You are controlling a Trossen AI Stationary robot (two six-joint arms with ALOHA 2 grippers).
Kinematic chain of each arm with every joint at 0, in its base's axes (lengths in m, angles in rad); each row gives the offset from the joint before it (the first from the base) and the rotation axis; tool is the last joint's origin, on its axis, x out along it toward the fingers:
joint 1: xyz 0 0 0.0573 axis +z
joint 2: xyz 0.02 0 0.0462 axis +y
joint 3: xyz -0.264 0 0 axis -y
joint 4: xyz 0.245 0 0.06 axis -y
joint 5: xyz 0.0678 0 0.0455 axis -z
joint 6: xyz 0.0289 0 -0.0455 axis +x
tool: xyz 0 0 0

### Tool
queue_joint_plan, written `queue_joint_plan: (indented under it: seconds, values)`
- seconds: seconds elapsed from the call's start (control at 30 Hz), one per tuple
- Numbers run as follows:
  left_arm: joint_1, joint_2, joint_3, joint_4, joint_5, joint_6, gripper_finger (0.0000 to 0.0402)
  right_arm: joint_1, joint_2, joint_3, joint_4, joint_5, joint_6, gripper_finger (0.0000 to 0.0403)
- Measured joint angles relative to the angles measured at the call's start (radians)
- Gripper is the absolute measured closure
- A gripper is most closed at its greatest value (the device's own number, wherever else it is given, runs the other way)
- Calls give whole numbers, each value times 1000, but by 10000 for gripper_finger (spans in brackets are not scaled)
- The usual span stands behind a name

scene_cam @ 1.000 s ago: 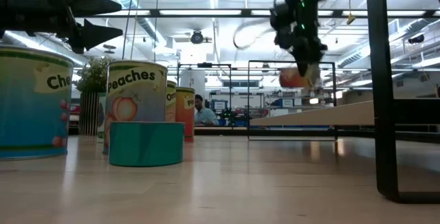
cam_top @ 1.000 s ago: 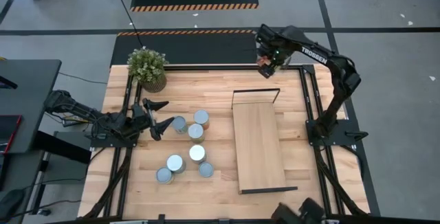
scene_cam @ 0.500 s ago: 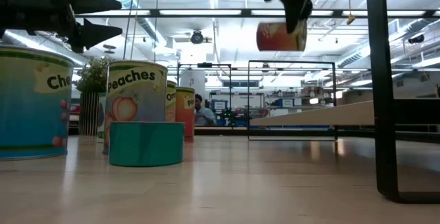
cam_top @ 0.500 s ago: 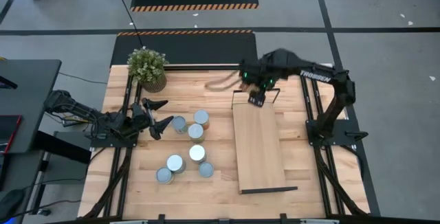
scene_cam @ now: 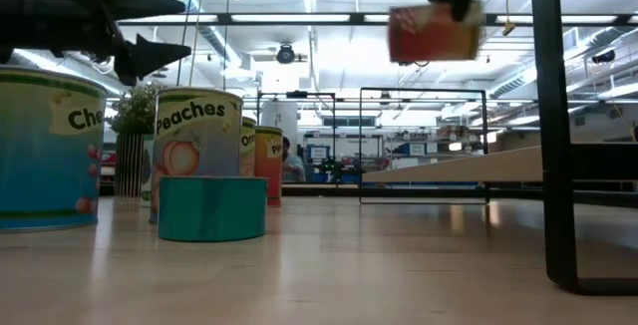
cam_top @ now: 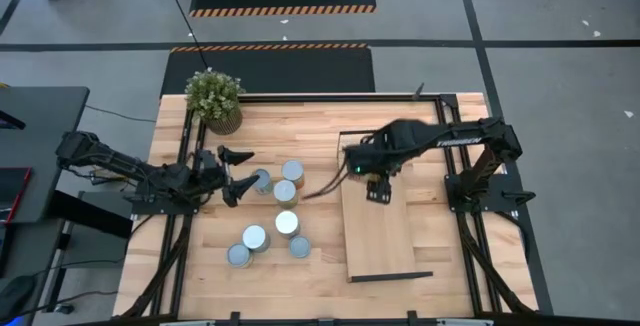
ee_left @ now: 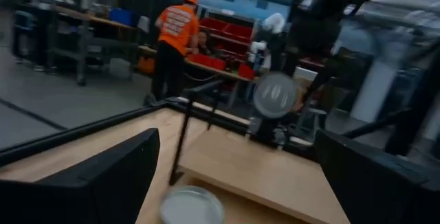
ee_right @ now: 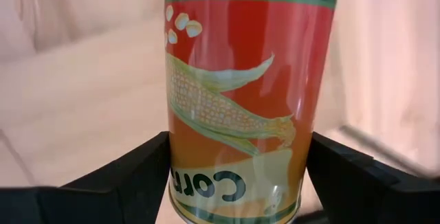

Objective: Pick and place cans onto a shelf
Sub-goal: Put the canned corn on the shelf

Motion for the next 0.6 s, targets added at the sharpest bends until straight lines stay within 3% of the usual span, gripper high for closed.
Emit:
queue_joint_plan:
  seconds: [0.2,0.4,0.6]
  values:
    - [-10,204,95,11,34,6,8,30,-1,-128,0,-114,47,86]
    - [-24,423,227,12,35,5,8,33,-1,-220,0,-366,93,86]
    - [-32,565,338,-12,42,-11,8,9,-1,-337,1,-511,121,86]
